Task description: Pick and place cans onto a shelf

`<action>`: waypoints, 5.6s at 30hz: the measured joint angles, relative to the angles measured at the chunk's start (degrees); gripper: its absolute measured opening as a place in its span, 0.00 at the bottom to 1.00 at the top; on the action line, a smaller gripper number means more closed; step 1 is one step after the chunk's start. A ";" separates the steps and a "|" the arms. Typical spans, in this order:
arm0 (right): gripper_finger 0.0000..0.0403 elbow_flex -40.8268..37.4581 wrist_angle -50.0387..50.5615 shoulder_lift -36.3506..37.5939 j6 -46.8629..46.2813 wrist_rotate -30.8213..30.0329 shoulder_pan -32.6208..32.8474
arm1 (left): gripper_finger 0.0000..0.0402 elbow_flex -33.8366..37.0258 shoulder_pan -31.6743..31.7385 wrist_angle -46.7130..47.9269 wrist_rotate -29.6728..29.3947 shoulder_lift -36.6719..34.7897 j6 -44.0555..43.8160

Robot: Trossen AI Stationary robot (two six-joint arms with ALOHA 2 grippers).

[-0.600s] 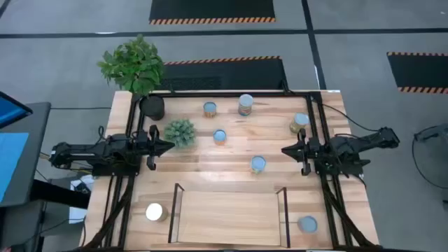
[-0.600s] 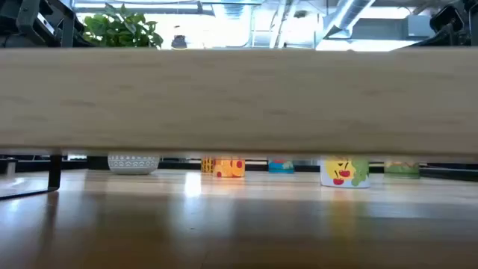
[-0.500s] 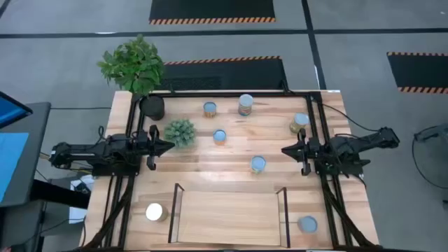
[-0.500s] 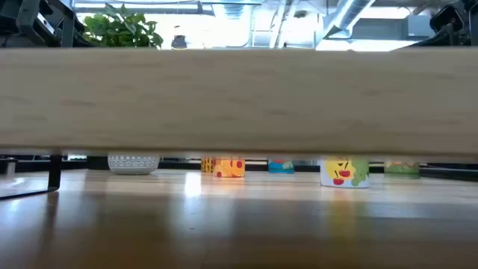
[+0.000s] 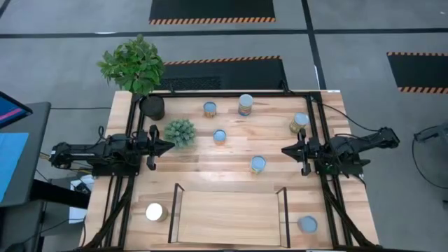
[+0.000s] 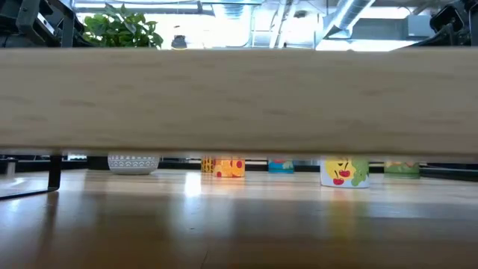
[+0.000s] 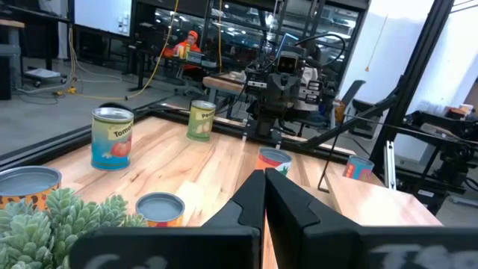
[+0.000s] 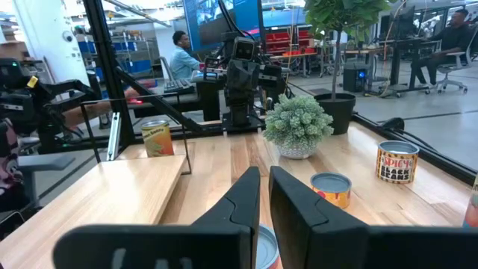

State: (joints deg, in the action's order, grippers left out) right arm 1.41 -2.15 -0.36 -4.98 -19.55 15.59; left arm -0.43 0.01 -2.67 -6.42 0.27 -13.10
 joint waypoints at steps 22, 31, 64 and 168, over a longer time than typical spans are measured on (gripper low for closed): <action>0.15 0.00 -0.45 0.02 5.59 -0.04 -0.05 | 0.00 0.00 0.02 0.01 -0.02 0.00 0.00; 0.15 -0.02 -1.31 0.02 5.63 -0.04 -0.31 | 0.00 0.00 0.02 -0.12 -1.47 0.00 -0.02; 0.15 -0.09 -10.80 0.02 9.88 -0.22 -0.33 | 0.00 -0.33 0.04 -34.91 -4.16 0.00 23.01; 0.15 -0.09 -2.54 0.02 0.38 -0.04 -0.33 | 0.00 -47.28 0.00 54.61 10.56 34.59 -7.07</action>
State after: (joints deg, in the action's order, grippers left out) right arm 1.32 -4.69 -0.34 -4.60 -19.59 15.27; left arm -47.70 0.01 51.95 4.14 34.86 -20.18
